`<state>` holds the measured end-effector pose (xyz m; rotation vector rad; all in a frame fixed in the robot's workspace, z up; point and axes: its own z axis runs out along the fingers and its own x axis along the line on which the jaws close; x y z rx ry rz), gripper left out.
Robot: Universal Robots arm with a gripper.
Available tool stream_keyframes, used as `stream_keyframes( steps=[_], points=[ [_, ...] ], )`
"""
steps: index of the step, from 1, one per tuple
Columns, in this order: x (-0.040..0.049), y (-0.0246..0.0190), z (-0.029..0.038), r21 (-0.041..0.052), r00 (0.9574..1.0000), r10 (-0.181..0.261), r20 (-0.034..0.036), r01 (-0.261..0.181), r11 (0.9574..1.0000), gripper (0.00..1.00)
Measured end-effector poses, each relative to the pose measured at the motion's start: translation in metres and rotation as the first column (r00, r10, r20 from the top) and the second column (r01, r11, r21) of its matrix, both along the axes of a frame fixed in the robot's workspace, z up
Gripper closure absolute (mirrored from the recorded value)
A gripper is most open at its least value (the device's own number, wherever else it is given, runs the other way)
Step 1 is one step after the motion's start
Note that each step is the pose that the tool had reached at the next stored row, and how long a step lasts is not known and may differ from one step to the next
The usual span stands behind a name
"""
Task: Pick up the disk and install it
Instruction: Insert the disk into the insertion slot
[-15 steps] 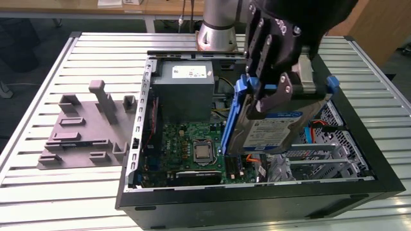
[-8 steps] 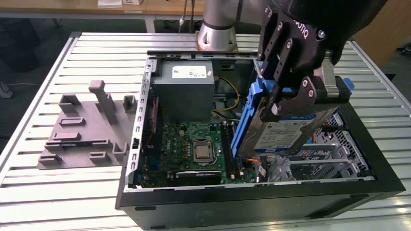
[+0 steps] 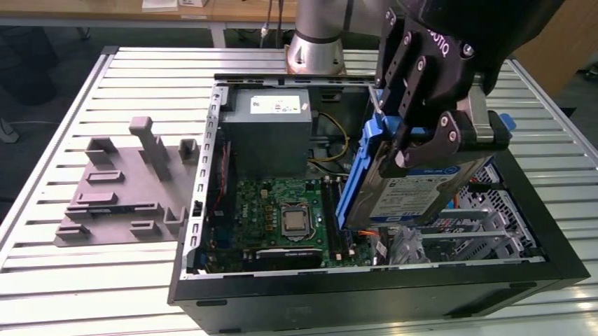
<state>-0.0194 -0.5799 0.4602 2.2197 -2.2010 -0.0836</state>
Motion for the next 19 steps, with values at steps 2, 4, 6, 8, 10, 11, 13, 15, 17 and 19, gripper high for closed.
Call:
stream_keyframes(
  steps=[2, 4, 6, 8, 10, 11, 13, 15, 17, 19],
  points=[
    [0.0000, 0.0000, 0.0000, 0.0000, 1.0000, 0.000, 0.0000, 0.000, 1.0000, 0.64],
    [0.0001, 0.0000, 0.0000, 0.0000, 1.0000, 0.000, 0.0000, 0.000, 1.0000, 0.64],
    [0.0001, -0.0001, 0.0000, 0.0000, 1.0000, 0.000, 0.0000, 0.000, 1.0000, 0.64],
    [0.0001, -0.0001, 0.0000, 0.0000, 1.0000, 0.000, 0.0000, 0.000, 1.0000, 0.64],
    [0.0001, -0.0001, 0.0000, 0.0000, 1.0000, 0.000, 0.0000, 0.000, 1.0000, 0.64],
    [0.0001, -0.0006, 0.0000, -0.0001, 1.0000, 0.000, 0.0000, 0.000, 1.0000, 0.64],
    [0.0002, -0.0037, -0.0002, 0.0000, 1.0000, 0.000, 0.0000, 0.000, 1.0000, 0.64],
    [0.0011, -0.0077, -0.0007, 0.0002, 1.0000, 0.000, 0.0000, 0.000, 1.0000, 0.64],
    [0.0071, -0.0086, -0.0013, 0.0002, 1.0000, 0.000, 0.0000, 0.000, 1.0000, 0.64],
    [0.0160, -0.0087, -0.0017, 0.0000, 1.0000, 0.000, -0.0001, 0.000, 1.0000, 0.64]
  ],
)
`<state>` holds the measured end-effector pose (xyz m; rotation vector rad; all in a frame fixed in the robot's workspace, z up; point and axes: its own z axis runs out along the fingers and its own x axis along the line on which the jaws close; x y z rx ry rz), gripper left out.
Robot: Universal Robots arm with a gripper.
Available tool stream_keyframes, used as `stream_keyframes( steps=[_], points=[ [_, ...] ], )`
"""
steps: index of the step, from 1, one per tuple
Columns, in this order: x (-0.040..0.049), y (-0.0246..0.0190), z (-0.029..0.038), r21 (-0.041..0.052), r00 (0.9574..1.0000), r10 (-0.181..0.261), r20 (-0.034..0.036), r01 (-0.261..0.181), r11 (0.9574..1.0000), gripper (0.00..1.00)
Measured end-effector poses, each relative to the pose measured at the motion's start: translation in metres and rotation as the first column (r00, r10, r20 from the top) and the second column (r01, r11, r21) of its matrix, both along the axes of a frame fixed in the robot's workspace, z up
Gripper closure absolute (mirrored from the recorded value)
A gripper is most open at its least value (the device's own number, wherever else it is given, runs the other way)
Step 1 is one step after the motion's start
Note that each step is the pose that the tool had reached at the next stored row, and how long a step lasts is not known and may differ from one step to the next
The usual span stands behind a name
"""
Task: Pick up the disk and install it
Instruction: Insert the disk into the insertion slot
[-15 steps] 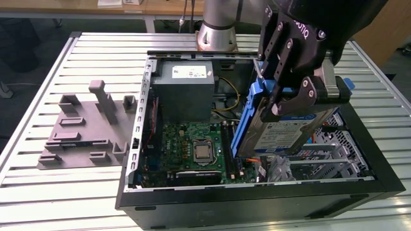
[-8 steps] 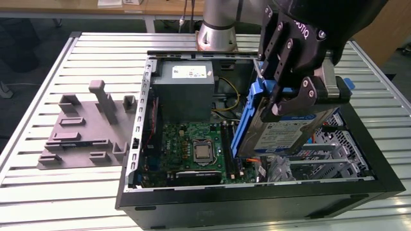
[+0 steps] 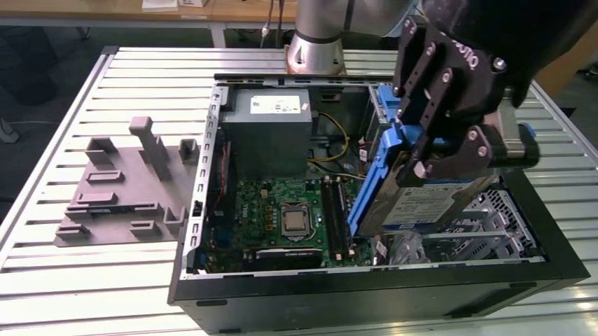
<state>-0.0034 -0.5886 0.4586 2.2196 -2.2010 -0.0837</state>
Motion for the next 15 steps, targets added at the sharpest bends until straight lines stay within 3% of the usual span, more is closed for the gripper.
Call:
stream_keyframes(
  steps=[6, 9, 15],
  points=[
    [0.0187, 0.0007, -0.0011, 0.0028, 1.0000, 0.000, 0.0001, 0.000, 1.0000, 0.64],
    [0.0324, 0.0015, -0.0022, 0.0045, 1.0000, 0.000, 0.0001, 0.000, 1.0000, 0.64],
    [0.0326, 0.0014, -0.0024, 0.0047, 1.0000, 0.000, 0.0000, 0.000, 1.0000, 0.64]
  ],
)
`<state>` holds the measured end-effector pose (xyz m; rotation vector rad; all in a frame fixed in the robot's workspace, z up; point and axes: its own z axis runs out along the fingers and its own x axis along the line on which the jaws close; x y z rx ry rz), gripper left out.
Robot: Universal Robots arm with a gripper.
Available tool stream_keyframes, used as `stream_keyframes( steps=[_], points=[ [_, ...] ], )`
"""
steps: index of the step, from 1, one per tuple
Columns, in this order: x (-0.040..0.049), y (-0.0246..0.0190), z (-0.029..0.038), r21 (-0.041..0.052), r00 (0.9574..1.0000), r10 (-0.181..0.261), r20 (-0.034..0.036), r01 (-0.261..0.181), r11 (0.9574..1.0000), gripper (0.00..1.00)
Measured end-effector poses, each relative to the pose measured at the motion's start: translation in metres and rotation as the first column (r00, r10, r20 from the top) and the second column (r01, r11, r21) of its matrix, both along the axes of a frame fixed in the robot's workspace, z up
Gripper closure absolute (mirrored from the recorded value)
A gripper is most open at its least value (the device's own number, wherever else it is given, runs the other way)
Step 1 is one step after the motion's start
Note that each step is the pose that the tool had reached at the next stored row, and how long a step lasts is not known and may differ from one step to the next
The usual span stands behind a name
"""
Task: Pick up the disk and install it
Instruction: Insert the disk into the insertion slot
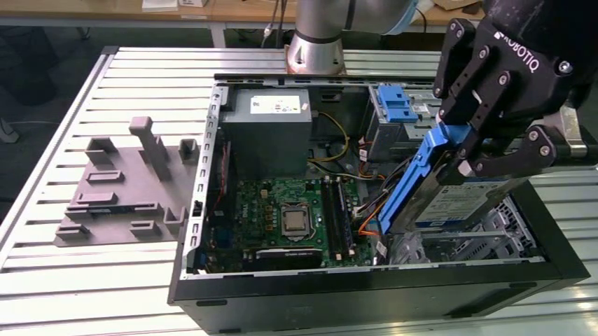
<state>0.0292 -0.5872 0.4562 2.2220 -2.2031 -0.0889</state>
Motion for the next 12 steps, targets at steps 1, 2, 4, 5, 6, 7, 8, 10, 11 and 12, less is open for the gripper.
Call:
stream_keyframes(
  steps=[1, 2, 4, 5, 6, 7, 8, 10, 11, 12],
  points=[
    [0.0000, 0.0000, 0.0000, -0.0001, 1.0000, 0.000, 0.0000, 0.000, 1.0000, 0.64],
    [0.0001, 0.0000, 0.0000, 0.0000, 1.0000, 0.000, 0.0000, 0.000, 1.0000, 0.64],
    [0.0002, 0.0000, 0.0000, 0.0000, 1.0000, 0.000, 0.0000, 0.000, 1.0000, 0.64],
    [0.0005, 0.0000, -0.0001, 0.0000, 1.0000, 0.000, 0.0000, 0.000, 1.0000, 0.64],
    [0.0014, 0.0000, -0.0004, 0.0002, 1.0000, 0.000, 0.0000, 0.000, 1.0000, 0.64],
    [0.0029, 0.0000, -0.0006, 0.0001, 1.0000, 0.000, 0.0000, 0.000, 1.0000, 0.64],
    [0.0047, 0.0000, -0.0010, 0.0001, 1.0000, 0.000, 0.0000, 0.000, 1.0000, 0.64],
    [0.0100, 0.0002, -0.0016, 0.0000, 1.0000, 0.000, 0.0000, 0.000, 1.0000, 0.64],
    [0.0130, 0.0004, -0.0019, 0.0001, 1.0000, 0.000, 0.0000, 0.000, 1.0000, 0.64],
    [0.0162, 0.0006, -0.0022, 0.0000, 1.0000, 0.000, 0.0000, 0.000, 1.0000, 0.64]
  ],
)
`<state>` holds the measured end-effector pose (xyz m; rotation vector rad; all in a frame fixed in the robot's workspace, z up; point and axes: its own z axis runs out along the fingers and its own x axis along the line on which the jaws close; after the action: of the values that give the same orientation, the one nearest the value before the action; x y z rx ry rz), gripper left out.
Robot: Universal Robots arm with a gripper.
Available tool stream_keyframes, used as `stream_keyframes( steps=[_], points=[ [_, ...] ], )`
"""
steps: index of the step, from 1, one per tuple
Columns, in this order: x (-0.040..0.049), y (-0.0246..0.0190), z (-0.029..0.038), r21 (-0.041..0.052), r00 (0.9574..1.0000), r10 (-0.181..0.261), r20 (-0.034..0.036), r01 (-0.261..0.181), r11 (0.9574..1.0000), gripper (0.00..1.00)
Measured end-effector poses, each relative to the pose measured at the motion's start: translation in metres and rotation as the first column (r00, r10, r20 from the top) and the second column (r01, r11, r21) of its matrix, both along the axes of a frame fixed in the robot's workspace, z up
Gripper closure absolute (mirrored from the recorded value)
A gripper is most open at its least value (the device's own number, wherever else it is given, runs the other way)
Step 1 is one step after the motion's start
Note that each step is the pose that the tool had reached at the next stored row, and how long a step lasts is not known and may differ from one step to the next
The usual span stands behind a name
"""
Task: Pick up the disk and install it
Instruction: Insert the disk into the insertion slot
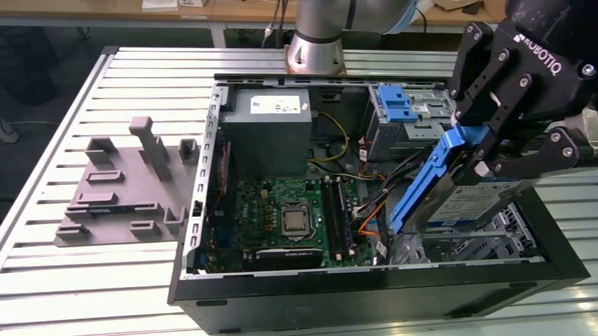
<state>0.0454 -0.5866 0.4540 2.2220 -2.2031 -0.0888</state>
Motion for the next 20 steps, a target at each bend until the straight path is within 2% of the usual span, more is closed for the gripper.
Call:
stream_keyframes(
  steps=[4, 9, 10, 13, 15, 16, 20],
  points=[
    [0.0097, 0.0010, -0.0007, 0.0003, 1.0000, 0.000, 0.0000, 0.000, 1.0000, 0.64],
    [0.0142, 0.0022, -0.0008, 0.0002, 1.0000, 0.000, 0.0017, 0.000, 1.0000, 0.64],
    [0.0142, 0.0023, -0.0008, 0.0002, 1.0000, 0.000, 0.0044, 0.000, 1.0000, 0.64],
    [0.0143, 0.0023, -0.0010, 0.0002, 0.9997, 0.000, 0.0238, 0.000, 1.0000, 0.64],
    [0.0146, 0.0023, -0.0013, 0.0003, 0.9995, 0.000, 0.0327, 0.000, 1.0000, 0.64],
    [0.0152, 0.0023, -0.0017, 0.0004, 0.9994, 0.000, 0.0353, 0.000, 1.0000, 0.64],
    [0.0215, 0.0026, -0.0041, 0.0002, 0.9994, 0.000, 0.0357, 0.000, 1.0000, 0.64]
  ],
)
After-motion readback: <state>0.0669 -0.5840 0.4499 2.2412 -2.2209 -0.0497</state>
